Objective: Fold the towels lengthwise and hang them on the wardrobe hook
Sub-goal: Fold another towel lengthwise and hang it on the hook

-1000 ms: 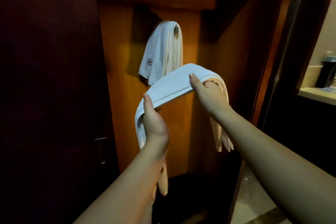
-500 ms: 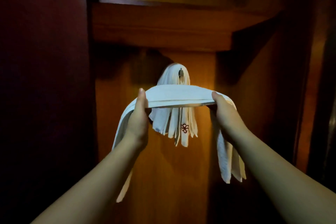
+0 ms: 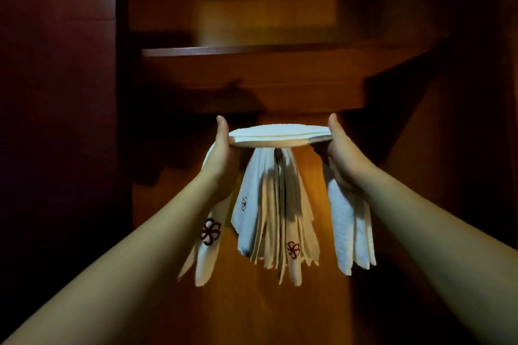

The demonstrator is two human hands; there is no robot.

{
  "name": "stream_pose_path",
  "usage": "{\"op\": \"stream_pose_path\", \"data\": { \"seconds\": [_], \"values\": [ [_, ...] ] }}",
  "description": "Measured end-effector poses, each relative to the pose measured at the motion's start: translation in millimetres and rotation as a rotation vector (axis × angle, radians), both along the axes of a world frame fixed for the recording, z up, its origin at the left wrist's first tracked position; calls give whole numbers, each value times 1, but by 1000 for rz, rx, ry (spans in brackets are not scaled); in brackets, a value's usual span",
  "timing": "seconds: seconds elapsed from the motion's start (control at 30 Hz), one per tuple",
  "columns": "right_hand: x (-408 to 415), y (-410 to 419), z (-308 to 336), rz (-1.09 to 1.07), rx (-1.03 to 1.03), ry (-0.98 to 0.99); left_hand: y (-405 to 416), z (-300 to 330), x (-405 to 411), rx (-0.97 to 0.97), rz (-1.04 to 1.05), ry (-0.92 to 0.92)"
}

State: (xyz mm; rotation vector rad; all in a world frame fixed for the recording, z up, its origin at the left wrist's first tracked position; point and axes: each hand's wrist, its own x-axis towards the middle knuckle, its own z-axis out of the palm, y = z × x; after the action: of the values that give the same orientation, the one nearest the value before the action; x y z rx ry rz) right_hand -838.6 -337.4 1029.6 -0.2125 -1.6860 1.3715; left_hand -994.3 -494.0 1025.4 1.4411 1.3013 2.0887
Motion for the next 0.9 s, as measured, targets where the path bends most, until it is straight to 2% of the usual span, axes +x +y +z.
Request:
{"op": "stream_pose_path", "data": {
  "seconds": [0.1,0.27,0.43,0.57,0.8,0.9],
  "values": [
    [-15,22,21,-43,27,-55,27,17,-23,-82,9,9],
    [-55,66,44,-69,26,-122,76,35,-65,-99,107,34],
    [-96,106,56,-50,9,-129,115,52,-100,-126,22,-120],
    [-129,136,61,-31,4,-120,144,51,-133,-66,-109,-275],
    [-172,184,64,-62,-47,-128,172,50,-163,-96,-246,-265],
    [-180,196,65,-17,-12,-148,187,54,-176,-78,-195,-250]
  ]
}}
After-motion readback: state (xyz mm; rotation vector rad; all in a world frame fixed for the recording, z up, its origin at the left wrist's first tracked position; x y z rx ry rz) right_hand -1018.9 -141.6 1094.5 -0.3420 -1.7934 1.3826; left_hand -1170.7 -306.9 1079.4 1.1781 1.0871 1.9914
